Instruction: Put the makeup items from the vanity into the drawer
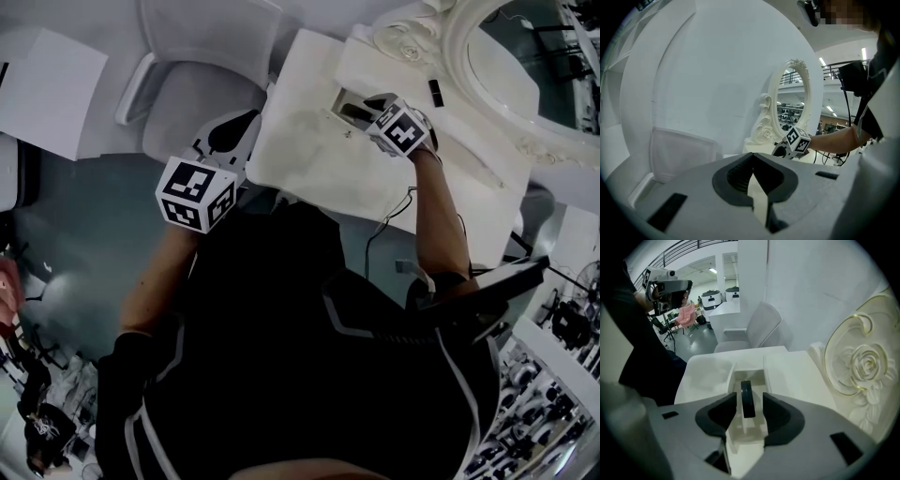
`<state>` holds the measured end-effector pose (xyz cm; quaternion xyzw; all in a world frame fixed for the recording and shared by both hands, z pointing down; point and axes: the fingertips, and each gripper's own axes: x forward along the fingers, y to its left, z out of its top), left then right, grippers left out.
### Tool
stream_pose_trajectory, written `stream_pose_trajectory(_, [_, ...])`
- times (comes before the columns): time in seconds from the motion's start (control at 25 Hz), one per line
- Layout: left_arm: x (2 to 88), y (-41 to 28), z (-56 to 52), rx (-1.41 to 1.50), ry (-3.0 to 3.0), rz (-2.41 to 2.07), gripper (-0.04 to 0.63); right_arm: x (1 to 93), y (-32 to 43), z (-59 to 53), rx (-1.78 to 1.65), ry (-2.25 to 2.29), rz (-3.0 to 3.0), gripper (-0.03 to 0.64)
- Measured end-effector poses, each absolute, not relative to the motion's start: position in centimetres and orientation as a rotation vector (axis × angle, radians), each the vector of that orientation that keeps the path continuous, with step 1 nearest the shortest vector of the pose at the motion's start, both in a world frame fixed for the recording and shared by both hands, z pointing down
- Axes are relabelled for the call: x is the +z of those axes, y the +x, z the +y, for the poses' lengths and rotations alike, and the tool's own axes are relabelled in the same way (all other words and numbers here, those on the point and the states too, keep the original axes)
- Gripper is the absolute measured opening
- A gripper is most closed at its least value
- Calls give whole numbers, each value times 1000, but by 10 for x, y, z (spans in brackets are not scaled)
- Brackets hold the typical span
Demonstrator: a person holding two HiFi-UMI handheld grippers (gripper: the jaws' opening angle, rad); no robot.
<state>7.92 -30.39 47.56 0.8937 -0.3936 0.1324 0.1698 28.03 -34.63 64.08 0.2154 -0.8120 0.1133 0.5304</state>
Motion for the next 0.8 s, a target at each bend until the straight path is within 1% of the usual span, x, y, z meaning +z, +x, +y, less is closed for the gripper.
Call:
stream_pose_trajectory(0.24, [462,75,-319,376,2572,-1128,3,587,284,-358,287,698,-2077,179])
stream_pose_trajectory(0.44, [443,82,-332,320,2652,-1007,3,529,285,-359,252,933,-2146,144])
stream_pose_trajectory(0.8, [390,70,-358,219,2788,-882,3,430,272,-337,243,1397,-2191,124])
